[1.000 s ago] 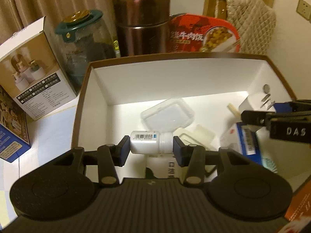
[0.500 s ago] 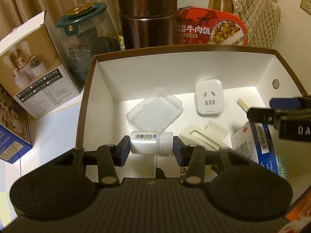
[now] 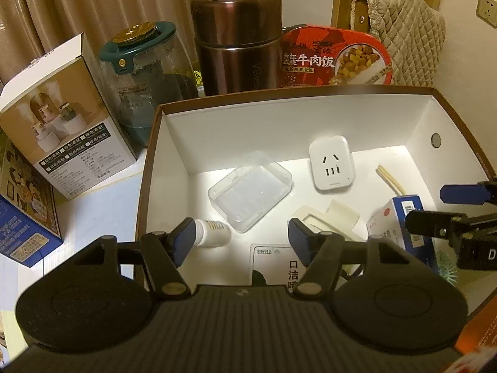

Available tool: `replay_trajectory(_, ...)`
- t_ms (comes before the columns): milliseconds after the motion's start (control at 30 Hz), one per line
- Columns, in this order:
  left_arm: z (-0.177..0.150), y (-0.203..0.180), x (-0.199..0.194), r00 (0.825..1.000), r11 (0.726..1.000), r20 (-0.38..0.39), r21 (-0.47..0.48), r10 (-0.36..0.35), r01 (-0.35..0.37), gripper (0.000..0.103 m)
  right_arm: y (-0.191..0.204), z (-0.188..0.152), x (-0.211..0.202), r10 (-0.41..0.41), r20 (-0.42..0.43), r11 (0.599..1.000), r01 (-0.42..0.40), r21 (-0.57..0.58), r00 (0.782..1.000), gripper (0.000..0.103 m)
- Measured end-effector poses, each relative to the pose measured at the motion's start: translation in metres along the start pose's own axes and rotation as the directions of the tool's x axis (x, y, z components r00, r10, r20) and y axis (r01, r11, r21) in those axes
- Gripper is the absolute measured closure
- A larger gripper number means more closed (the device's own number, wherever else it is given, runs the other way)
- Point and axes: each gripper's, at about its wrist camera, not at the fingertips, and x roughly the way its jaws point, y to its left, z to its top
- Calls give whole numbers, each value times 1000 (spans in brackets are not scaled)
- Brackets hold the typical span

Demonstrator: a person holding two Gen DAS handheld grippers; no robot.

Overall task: Organize rigid objects
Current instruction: 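Lower and release the pill bottle with the left tool while the right tool releases the plug, then move both tools back from the box to the mat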

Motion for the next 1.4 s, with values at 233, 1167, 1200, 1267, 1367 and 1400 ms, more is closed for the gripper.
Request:
replay_trajectory(233,-4,0,-8,1000,1000,4,-8,-6,6,41,3,-5,-9,1,1,1000,-1,4,1000,33)
replay_trajectory(1167,-69,0,-111,996,997,70,-42,-57,60,41,22,-58,-96,73,74,996,-77,55,995,33)
replay_trajectory(1200,-73,0,-115,996,997,71,-48,-57,61,41,25,-61,-98,74,72,996,-78,52,995,33)
replay_trajectory(1267,-80,1,-121,996,996,71,-59,-58,63,41,29,-67,-103,78,67,996,-81,40,995,33)
replay_trajectory(1367,-94,3,-131,996,995,69,-72,-59,64,41,36,-76,-108,86,54,996,-87,25,995,33)
replay_trajectory(1400,-100,4,-134,996,995,67,-77,-57,63,41,39,-80,-110,91,48,995,-92,23,995,33)
